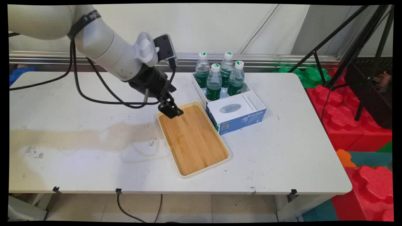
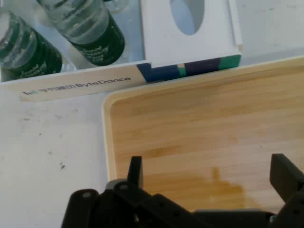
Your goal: Pick up the green bottle from the white box
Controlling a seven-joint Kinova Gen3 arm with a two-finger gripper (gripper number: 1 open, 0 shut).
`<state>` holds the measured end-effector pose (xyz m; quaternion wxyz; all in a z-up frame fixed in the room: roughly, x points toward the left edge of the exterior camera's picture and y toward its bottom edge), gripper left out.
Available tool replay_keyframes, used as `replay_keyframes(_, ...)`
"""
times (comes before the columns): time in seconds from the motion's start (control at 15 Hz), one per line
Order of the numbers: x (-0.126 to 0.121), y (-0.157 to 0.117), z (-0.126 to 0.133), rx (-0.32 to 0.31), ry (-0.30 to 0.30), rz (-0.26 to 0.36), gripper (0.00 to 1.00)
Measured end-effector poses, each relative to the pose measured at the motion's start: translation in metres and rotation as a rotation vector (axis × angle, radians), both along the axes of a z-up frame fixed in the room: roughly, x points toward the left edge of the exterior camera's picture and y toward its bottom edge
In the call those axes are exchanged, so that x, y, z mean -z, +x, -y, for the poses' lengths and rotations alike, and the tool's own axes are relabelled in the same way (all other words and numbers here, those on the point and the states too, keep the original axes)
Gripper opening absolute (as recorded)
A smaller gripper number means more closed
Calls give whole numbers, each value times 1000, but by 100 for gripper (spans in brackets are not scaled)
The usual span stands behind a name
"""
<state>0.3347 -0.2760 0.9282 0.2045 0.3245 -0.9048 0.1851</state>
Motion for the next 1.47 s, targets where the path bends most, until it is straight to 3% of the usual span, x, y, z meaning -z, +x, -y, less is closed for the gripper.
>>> replay_keyframes(0.73,-12,0,21,-57,-65,-12,100)
replay_keyframes(1.47,-20,-13,62,-132,-117,-49,100)
